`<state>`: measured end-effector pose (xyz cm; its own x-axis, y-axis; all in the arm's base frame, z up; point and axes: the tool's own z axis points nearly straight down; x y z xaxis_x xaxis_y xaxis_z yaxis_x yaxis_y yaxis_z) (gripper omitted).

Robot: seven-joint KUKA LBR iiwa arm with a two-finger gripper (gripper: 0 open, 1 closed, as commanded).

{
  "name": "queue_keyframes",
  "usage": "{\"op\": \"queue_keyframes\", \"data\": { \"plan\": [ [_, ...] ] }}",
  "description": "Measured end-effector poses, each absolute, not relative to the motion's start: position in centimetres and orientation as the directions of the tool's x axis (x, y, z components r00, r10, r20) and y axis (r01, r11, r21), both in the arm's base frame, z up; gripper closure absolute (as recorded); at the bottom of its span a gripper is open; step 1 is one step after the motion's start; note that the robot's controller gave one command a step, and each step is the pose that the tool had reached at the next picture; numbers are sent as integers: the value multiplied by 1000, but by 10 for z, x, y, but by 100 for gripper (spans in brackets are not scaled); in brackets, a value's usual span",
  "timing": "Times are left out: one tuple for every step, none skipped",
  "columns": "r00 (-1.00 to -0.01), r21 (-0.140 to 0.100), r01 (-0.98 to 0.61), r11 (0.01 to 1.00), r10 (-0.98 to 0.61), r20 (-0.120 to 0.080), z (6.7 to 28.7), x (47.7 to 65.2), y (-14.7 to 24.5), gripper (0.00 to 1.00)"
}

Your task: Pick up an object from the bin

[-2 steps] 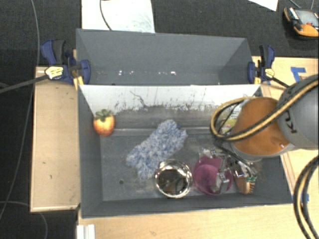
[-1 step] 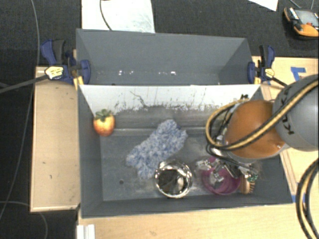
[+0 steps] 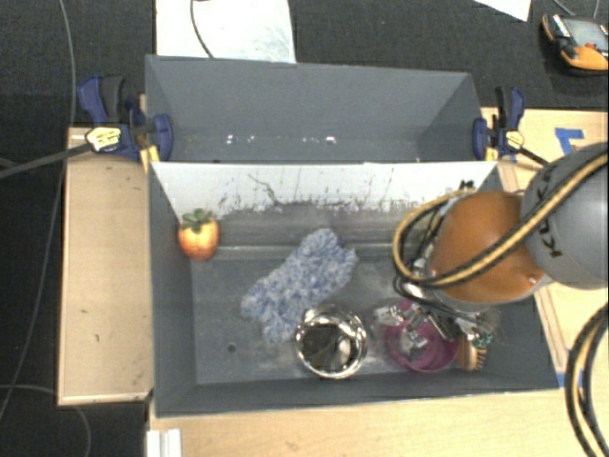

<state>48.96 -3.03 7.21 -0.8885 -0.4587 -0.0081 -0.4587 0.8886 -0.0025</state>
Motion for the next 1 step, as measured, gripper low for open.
{"op": "queue_keyframes", "data": {
  "plan": [
    [-889,1,-457,889,-457,-5,105,488,-30,100]
  ]
}}
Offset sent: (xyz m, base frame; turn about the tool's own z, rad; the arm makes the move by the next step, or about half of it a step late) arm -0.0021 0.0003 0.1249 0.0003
